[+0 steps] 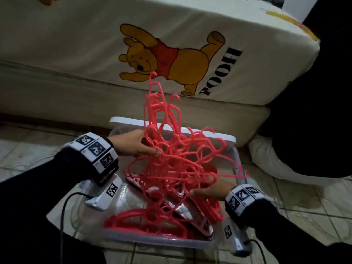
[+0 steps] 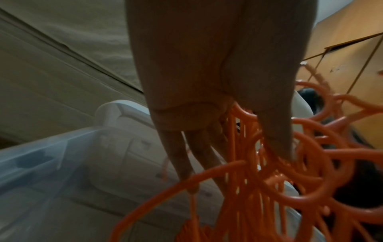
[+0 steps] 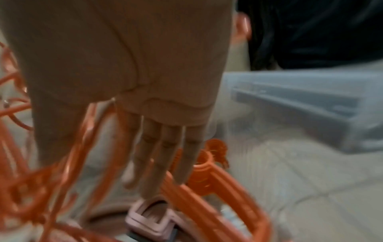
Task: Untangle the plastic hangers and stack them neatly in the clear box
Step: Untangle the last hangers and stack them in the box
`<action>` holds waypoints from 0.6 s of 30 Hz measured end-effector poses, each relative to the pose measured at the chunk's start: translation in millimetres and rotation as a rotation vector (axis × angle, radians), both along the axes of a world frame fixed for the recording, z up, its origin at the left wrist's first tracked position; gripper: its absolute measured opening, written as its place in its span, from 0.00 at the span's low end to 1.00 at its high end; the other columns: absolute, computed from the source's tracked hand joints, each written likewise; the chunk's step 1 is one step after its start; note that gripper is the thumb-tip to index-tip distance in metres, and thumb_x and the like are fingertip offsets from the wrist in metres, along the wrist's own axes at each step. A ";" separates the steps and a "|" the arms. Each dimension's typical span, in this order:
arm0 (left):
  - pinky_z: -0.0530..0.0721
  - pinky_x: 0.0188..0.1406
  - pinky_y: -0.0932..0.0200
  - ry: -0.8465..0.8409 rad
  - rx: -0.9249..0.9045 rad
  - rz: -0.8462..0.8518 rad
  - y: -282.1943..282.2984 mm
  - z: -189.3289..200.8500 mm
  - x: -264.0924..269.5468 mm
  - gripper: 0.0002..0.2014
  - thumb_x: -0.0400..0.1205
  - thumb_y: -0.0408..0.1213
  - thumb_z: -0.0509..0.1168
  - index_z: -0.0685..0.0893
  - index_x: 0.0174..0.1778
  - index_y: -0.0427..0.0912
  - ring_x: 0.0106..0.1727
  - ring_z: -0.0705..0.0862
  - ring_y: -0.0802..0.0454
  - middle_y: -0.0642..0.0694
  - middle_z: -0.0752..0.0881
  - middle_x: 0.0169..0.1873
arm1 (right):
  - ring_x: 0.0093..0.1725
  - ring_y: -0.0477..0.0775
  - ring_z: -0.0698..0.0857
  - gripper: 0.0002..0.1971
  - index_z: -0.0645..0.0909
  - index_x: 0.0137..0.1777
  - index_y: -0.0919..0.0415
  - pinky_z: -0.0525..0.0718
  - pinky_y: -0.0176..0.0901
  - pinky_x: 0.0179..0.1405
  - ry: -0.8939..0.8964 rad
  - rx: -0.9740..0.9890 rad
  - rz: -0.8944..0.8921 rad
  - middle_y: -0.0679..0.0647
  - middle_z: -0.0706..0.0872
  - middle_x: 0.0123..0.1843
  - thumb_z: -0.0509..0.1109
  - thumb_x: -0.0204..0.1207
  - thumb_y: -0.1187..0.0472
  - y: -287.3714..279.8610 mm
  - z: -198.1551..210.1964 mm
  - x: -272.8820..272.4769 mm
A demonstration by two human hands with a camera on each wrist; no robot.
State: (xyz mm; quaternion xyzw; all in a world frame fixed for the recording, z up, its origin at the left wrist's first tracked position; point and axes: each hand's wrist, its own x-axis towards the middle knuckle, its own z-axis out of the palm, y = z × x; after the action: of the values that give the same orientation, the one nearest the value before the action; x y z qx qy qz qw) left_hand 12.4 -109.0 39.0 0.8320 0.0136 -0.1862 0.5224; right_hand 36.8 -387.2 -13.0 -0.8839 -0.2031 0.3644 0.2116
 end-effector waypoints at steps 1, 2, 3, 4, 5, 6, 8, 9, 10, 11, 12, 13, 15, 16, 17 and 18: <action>0.80 0.30 0.62 -0.006 0.014 0.007 -0.1 -2.0 -0.2 0.10 0.75 0.31 0.74 0.80 0.45 0.45 0.37 0.83 0.53 0.44 0.86 0.38 | 0.56 0.52 0.84 0.22 0.78 0.68 0.54 0.80 0.39 0.57 -0.014 -0.062 0.042 0.55 0.86 0.59 0.73 0.75 0.50 -3.8 -2.5 -2.8; 0.79 0.27 0.64 -0.013 0.033 0.014 -0.4 -3.7 0.1 0.10 0.75 0.31 0.74 0.80 0.43 0.45 0.35 0.83 0.57 0.46 0.86 0.36 | 0.60 0.52 0.83 0.25 0.75 0.71 0.51 0.78 0.36 0.56 -0.028 -0.127 0.098 0.54 0.85 0.62 0.72 0.75 0.50 -7.4 -3.7 -4.7; 0.78 0.25 0.67 -0.022 0.054 0.022 -0.7 -4.7 0.4 0.10 0.74 0.30 0.74 0.80 0.42 0.46 0.31 0.83 0.62 0.49 0.86 0.34 | 0.61 0.52 0.83 0.26 0.74 0.72 0.50 0.75 0.33 0.53 -0.052 -0.192 0.155 0.53 0.85 0.63 0.72 0.75 0.49 -10.4 -3.7 -4.9; 0.77 0.25 0.70 -0.032 0.069 0.030 -1.4 -4.7 0.9 0.10 0.74 0.29 0.74 0.80 0.41 0.46 0.28 0.82 0.65 0.51 0.85 0.32 | 0.60 0.53 0.83 0.25 0.75 0.71 0.50 0.74 0.33 0.50 -0.089 -0.243 0.197 0.54 0.85 0.61 0.72 0.75 0.48 -12.9 -1.6 -3.1; 0.76 0.25 0.71 -0.045 0.076 0.042 -2.0 -4.9 1.9 0.10 0.74 0.28 0.73 0.80 0.40 0.46 0.27 0.82 0.65 0.53 0.85 0.30 | 0.58 0.54 0.83 0.23 0.77 0.69 0.52 0.74 0.34 0.49 -0.128 -0.273 0.212 0.54 0.86 0.57 0.71 0.75 0.47 -14.2 2.3 -0.1; 0.77 0.26 0.71 -0.065 0.078 0.059 -3.0 -4.0 3.0 0.10 0.75 0.27 0.72 0.80 0.40 0.46 0.28 0.82 0.63 0.54 0.85 0.30 | 0.56 0.55 0.84 0.21 0.79 0.65 0.53 0.77 0.38 0.49 -0.157 -0.274 0.199 0.54 0.85 0.54 0.71 0.75 0.46 -14.9 7.0 3.8; 0.80 0.30 0.68 -0.117 0.063 0.117 -5.4 0.4 5.8 0.08 0.77 0.27 0.70 0.83 0.41 0.45 0.30 0.83 0.60 0.52 0.87 0.31 | 0.53 0.54 0.84 0.17 0.82 0.58 0.56 0.81 0.46 0.53 -0.201 -0.219 0.147 0.53 0.86 0.52 0.71 0.75 0.47 -14.5 18.6 10.7; 0.81 0.30 0.67 -0.127 0.039 0.146 -6.9 3.7 7.0 0.06 0.78 0.28 0.69 0.84 0.42 0.44 0.30 0.83 0.59 0.50 0.87 0.32 | 0.52 0.53 0.84 0.16 0.83 0.56 0.57 0.82 0.47 0.54 -0.236 -0.190 0.131 0.53 0.86 0.52 0.72 0.74 0.48 -14.0 24.3 13.7; 0.80 0.27 0.66 -0.123 0.004 0.161 -8.2 7.1 8.3 0.04 0.79 0.29 0.68 0.84 0.42 0.42 0.27 0.82 0.60 0.50 0.87 0.29 | 0.52 0.52 0.83 0.15 0.83 0.55 0.58 0.82 0.47 0.54 -0.272 -0.162 0.126 0.53 0.87 0.52 0.72 0.74 0.50 -13.2 29.3 16.1; 0.79 0.23 0.67 -0.117 -0.023 0.159 -9.4 10.7 9.1 0.05 0.80 0.28 0.66 0.84 0.41 0.41 0.23 0.80 0.62 0.52 0.86 0.24 | 0.52 0.51 0.83 0.13 0.83 0.55 0.58 0.81 0.47 0.55 -0.298 -0.135 0.124 0.53 0.87 0.52 0.72 0.74 0.52 -12.5 33.2 17.8; 0.76 0.20 0.69 -0.118 -0.033 0.146 -10.2 13.9 10.2 0.07 0.81 0.28 0.65 0.83 0.39 0.41 0.20 0.78 0.63 0.52 0.84 0.20 | 0.51 0.50 0.84 0.12 0.83 0.56 0.57 0.82 0.45 0.54 -0.313 -0.110 0.124 0.52 0.87 0.52 0.72 0.74 0.54 -11.7 36.2 18.8; 0.75 0.19 0.70 -0.121 -0.028 0.133 -11.1 16.3 11.0 0.08 0.81 0.27 0.64 0.82 0.37 0.41 0.18 0.78 0.64 0.53 0.83 0.18 | 0.50 0.49 0.84 0.11 0.83 0.56 0.57 0.82 0.44 0.54 -0.322 -0.096 0.124 0.51 0.87 0.52 0.72 0.75 0.56 -11.0 37.6 19.5; 0.78 0.21 0.68 -0.111 -0.006 0.135 -12.1 17.9 13.0 0.07 0.81 0.27 0.65 0.82 0.39 0.41 0.22 0.81 0.62 0.51 0.85 0.23 | 0.49 0.49 0.84 0.10 0.83 0.54 0.56 0.83 0.46 0.52 -0.354 -0.104 0.128 0.51 0.87 0.50 0.72 0.75 0.56 -9.7 38.4 20.1; 0.81 0.24 0.66 -0.107 0.022 0.137 -12.8 17.2 13.2 0.04 0.80 0.27 0.66 0.82 0.44 0.40 0.26 0.83 0.60 0.49 0.87 0.28 | 0.49 0.51 0.85 0.10 0.82 0.54 0.56 0.84 0.49 0.52 -0.390 -0.121 0.129 0.51 0.87 0.50 0.71 0.76 0.54 -9.1 38.3 20.1; 0.83 0.27 0.64 -0.113 0.072 0.130 -12.9 15.1 13.1 0.05 0.79 0.28 0.67 0.81 0.48 0.40 0.29 0.83 0.58 0.48 0.86 0.32 | 0.50 0.53 0.85 0.10 0.81 0.53 0.56 0.83 0.50 0.51 -0.446 -0.136 0.121 0.52 0.86 0.50 0.69 0.76 0.53 -8.7 38.2 20.6; 0.82 0.29 0.62 -0.118 0.131 0.111 -13.0 11.9 13.0 0.08 0.79 0.29 0.68 0.79 0.50 0.41 0.29 0.82 0.57 0.48 0.85 0.32 | 0.52 0.56 0.84 0.11 0.79 0.54 0.56 0.83 0.51 0.52 -0.513 -0.148 0.103 0.53 0.85 0.52 0.67 0.77 0.52 -8.5 38.5 21.2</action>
State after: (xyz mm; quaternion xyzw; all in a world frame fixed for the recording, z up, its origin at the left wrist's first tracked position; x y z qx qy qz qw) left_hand 25.3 -122.1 50.8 0.8718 0.0408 -0.1065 0.4764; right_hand 58.0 -395.7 25.4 -0.9489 -0.2675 0.1528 0.0691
